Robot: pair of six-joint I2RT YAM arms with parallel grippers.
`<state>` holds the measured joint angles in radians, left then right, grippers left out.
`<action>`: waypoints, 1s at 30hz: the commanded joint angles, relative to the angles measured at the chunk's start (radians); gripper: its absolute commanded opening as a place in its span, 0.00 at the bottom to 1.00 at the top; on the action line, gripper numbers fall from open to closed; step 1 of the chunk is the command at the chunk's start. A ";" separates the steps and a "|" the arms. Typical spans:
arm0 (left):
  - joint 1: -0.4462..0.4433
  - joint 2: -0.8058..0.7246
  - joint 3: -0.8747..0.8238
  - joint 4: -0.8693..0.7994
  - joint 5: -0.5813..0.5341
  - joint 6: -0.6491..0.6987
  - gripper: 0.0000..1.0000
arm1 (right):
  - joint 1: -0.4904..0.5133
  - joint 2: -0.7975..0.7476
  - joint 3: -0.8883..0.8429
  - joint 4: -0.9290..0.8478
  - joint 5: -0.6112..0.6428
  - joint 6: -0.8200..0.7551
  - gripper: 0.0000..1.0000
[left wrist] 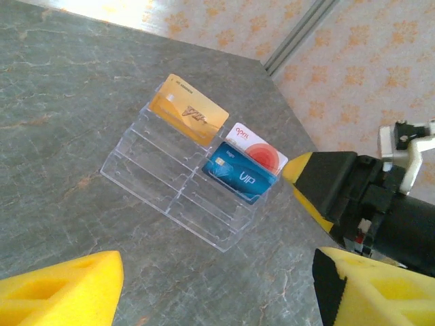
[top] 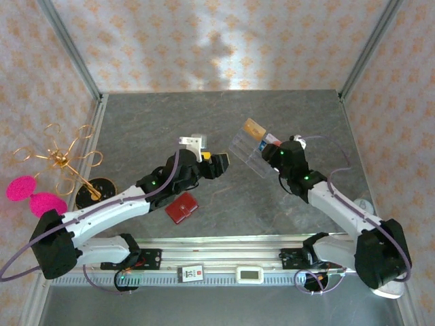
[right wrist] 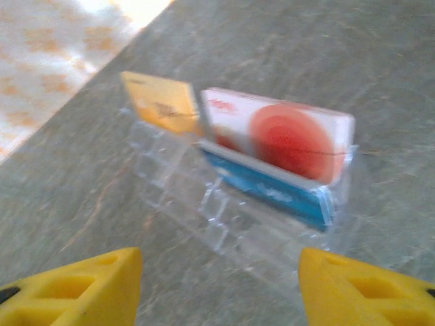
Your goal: Take the credit cards out of the card holder
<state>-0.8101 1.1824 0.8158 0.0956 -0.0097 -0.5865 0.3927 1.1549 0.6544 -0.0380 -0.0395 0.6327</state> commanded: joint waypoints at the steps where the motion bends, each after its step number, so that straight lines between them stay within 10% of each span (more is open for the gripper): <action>1: -0.004 -0.030 -0.040 0.066 -0.036 0.024 0.74 | -0.014 0.061 -0.025 -0.023 -0.031 0.042 0.63; 30: 0.000 -0.104 -0.176 0.136 -0.021 0.049 0.80 | -0.002 0.252 -0.163 0.234 -0.035 0.127 0.44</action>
<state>-0.8101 1.1007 0.6460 0.2001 -0.0154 -0.5503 0.3836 1.3941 0.5091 0.1745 -0.0971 0.7383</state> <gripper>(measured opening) 0.802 0.447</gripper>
